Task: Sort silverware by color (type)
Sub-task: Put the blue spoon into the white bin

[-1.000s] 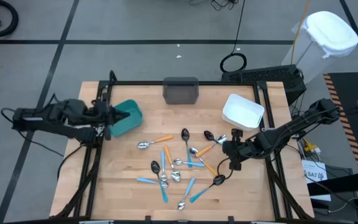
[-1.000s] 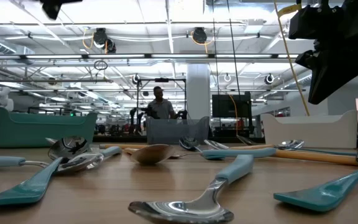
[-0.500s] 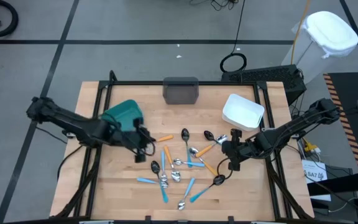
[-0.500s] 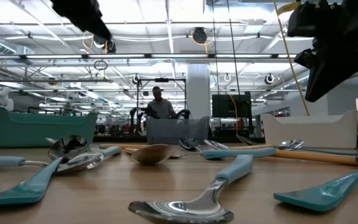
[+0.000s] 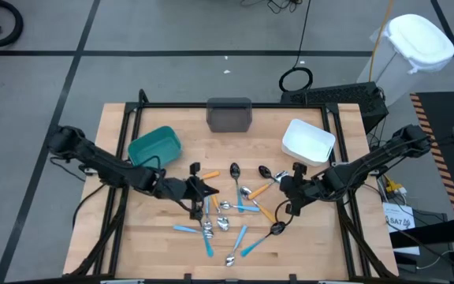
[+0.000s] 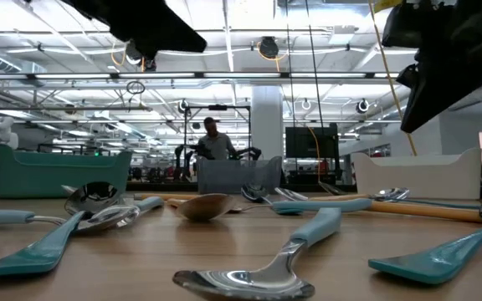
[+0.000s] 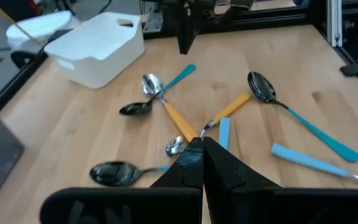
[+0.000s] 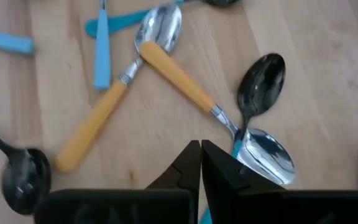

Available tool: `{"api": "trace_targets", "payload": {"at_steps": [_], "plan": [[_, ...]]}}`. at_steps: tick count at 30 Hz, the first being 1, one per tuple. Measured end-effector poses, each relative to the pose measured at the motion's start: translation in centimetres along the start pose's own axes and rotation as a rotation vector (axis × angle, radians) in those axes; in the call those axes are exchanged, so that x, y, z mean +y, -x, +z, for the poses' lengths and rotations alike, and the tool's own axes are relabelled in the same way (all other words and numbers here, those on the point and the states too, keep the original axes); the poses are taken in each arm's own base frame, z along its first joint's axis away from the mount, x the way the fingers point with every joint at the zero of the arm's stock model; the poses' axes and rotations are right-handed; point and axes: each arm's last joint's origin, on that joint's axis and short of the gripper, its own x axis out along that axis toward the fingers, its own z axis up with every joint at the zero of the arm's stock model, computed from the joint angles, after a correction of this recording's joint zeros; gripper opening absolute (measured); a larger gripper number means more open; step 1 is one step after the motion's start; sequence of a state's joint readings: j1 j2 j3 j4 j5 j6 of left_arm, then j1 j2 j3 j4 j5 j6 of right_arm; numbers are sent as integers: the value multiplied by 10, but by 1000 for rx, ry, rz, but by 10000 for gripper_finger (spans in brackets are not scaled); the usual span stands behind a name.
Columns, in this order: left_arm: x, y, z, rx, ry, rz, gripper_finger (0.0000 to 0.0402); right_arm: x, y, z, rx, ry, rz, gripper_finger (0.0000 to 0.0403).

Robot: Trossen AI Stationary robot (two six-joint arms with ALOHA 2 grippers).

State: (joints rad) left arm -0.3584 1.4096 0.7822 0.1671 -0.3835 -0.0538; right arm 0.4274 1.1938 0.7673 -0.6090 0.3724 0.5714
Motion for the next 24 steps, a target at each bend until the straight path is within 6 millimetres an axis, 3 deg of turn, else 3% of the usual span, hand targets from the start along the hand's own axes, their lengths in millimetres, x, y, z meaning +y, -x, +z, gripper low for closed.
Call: {"api": "trace_targets", "payload": {"at_steps": [5,10,18,24], "plan": [[-10,-29,-11,-49,-96,6,1,3,0,4,-39,8,33,11],[-6,-44,-17,-73,-103,31,1,1,0,1,-10,-31,14,11],[3,-34,-2,-140,-62,47,1,0,-18,-12,31,-48,-57,25],[6,-23,10,-76,-30,44,1,-1,-28,-18,80,-21,-116,50]]}}
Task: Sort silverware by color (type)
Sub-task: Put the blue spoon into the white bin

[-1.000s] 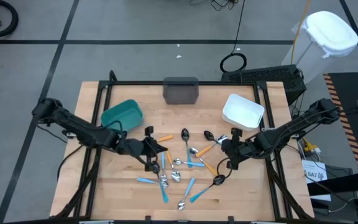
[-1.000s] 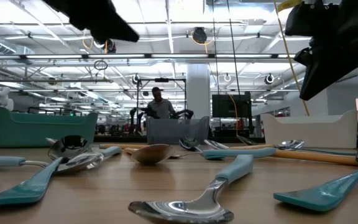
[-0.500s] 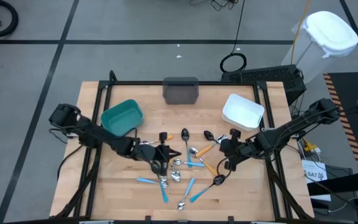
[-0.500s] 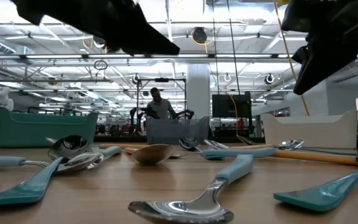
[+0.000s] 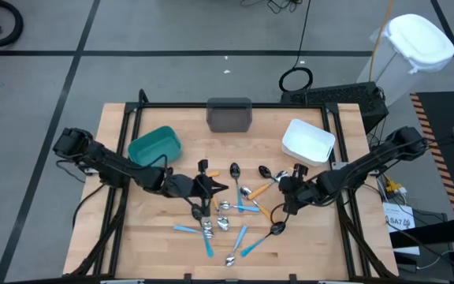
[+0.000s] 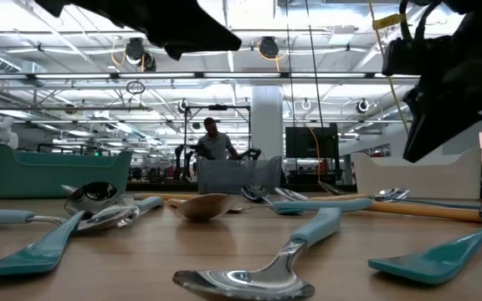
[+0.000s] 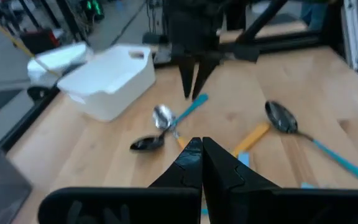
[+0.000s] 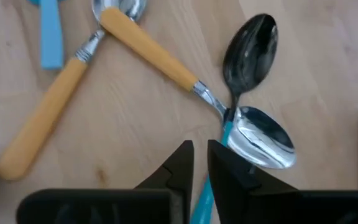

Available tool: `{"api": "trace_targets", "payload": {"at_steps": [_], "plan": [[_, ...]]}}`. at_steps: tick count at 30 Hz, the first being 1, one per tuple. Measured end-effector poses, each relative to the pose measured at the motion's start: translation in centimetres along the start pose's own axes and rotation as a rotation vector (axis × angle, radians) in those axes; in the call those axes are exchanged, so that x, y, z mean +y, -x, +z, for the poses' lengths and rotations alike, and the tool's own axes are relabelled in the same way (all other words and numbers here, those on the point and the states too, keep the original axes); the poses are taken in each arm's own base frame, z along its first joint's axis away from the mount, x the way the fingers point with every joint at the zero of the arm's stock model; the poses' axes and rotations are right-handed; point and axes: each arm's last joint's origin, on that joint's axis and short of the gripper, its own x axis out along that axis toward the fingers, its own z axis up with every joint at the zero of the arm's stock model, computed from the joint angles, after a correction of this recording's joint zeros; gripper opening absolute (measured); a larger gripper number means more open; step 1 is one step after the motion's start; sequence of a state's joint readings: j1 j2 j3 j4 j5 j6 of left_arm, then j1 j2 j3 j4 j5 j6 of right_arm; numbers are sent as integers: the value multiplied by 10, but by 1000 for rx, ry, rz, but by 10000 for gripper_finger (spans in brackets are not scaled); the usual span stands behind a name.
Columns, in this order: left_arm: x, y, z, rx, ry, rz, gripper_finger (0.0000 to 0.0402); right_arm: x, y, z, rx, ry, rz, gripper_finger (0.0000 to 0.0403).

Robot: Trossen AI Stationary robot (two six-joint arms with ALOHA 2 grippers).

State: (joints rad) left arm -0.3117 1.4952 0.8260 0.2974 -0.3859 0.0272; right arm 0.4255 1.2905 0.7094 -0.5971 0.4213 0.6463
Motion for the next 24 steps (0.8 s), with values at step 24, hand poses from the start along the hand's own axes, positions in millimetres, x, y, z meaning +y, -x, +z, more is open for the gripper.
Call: {"api": "trace_targets", "payload": {"at_steps": [24], "plan": [[-11,44,-4,437,-69,-27,1,0,-19,-2,61,47,-80,155]]}}
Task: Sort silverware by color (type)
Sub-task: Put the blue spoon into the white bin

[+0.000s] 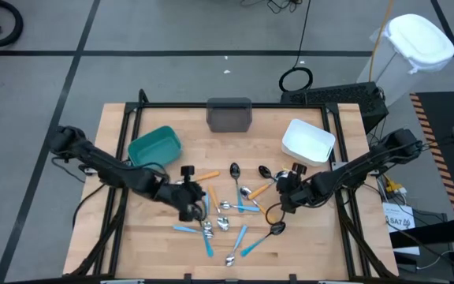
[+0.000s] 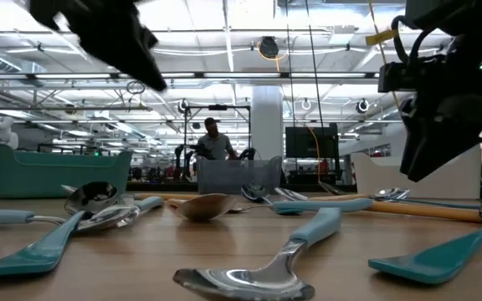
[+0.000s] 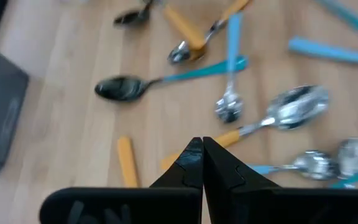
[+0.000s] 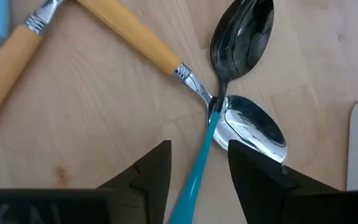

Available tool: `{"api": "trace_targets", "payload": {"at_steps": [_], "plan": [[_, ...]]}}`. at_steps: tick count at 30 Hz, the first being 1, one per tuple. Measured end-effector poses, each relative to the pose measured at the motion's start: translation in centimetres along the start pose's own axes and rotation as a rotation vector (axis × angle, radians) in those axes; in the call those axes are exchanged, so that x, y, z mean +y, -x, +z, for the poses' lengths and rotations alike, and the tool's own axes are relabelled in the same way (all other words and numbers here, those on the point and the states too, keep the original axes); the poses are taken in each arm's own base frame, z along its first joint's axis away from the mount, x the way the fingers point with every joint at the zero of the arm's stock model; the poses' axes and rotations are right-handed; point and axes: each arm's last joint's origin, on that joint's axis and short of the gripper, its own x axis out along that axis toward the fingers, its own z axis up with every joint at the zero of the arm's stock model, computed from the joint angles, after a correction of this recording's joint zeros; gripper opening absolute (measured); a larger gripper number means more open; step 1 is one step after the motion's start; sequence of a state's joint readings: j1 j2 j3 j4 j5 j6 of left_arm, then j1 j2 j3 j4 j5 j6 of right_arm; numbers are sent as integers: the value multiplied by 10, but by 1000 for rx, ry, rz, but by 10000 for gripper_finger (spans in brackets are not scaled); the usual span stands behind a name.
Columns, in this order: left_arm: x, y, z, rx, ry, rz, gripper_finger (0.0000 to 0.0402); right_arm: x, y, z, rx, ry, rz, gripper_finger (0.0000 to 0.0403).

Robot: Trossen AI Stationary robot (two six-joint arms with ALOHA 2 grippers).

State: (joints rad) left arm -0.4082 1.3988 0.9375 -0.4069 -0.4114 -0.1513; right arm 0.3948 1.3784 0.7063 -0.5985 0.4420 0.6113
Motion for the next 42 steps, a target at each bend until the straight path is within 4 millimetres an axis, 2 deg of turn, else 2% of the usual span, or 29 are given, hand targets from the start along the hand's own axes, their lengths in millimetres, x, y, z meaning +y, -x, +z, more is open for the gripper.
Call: {"api": "trace_targets", "payload": {"at_steps": [4,8,12,17,20,24,35,42], "plan": [[-8,28,2,-99,-40,78,1,3,-2,-2,33,-1,29,155],[-15,38,-4,-98,-56,172,1,6,0,-4,7,9,1,155],[-14,33,-6,-86,29,225,1,11,2,-8,1,27,11,155],[-9,27,0,-130,153,227,1,13,2,-11,-16,45,14,155],[-5,25,3,-137,128,236,1,11,-8,-17,-68,62,0,155],[-3,24,3,-130,128,244,1,2,-22,-26,-54,38,-14,155],[-2,23,3,-125,106,249,1,-7,-28,-20,-40,-53,-9,154],[1,22,4,-126,138,256,1,-10,-30,-18,1,-112,37,118]]}}
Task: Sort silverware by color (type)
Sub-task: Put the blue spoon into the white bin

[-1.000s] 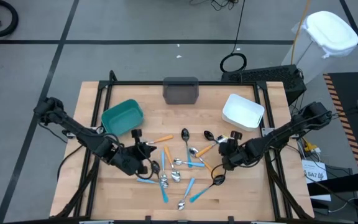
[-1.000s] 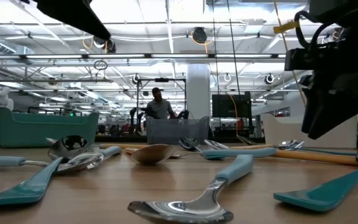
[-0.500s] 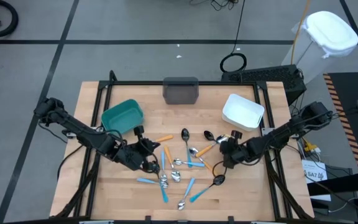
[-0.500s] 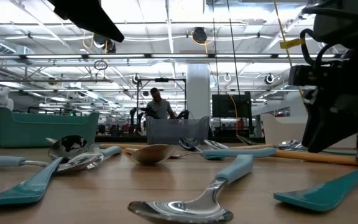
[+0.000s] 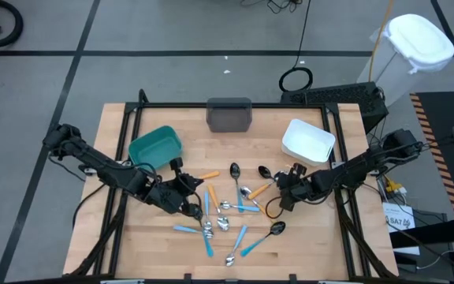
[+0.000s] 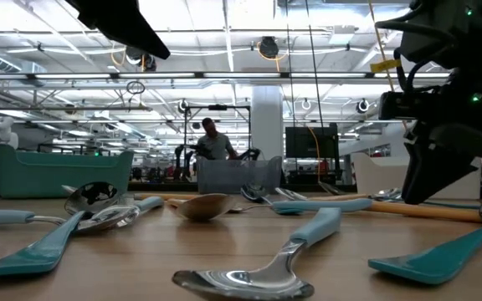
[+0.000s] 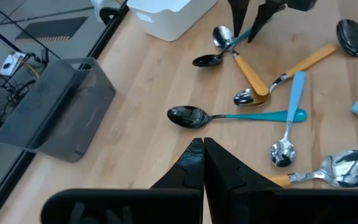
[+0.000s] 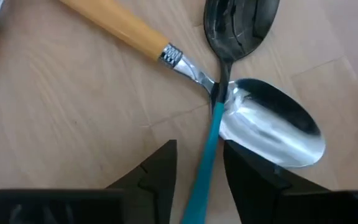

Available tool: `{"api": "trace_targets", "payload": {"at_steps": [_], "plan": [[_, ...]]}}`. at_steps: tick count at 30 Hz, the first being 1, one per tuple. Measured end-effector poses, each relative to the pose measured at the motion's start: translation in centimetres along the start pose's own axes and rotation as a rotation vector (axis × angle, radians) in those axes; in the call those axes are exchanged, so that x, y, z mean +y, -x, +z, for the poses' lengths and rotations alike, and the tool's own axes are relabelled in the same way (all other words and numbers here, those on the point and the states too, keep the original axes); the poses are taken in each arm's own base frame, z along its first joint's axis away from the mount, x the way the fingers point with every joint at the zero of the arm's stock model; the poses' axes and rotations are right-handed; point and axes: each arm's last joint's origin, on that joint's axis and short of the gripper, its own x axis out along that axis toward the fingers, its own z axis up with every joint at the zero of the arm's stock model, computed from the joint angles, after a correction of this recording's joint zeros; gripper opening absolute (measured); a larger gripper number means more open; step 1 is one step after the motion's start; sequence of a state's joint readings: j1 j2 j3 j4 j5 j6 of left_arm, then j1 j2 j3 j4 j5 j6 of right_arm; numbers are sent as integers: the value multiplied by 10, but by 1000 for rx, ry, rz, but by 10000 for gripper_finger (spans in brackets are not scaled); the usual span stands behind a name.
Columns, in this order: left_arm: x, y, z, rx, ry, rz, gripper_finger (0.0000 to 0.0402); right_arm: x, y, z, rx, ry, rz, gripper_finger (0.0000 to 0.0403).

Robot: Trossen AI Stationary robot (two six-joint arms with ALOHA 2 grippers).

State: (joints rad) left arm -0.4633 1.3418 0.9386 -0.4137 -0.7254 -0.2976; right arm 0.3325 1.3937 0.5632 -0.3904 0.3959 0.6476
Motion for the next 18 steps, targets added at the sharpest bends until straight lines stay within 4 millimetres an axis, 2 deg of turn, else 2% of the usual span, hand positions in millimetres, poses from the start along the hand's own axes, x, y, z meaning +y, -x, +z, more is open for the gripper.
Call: {"api": "trace_targets", "payload": {"at_steps": [11,14,18], "plan": [[1,-1,1,0,-16,5,1,0,0,0,5,8,2,14],[2,-2,2,-5,-11,7,1,0,0,0,7,-2,5,9],[4,-4,3,-11,-14,11,1,1,0,-1,24,-24,31,22]]}}
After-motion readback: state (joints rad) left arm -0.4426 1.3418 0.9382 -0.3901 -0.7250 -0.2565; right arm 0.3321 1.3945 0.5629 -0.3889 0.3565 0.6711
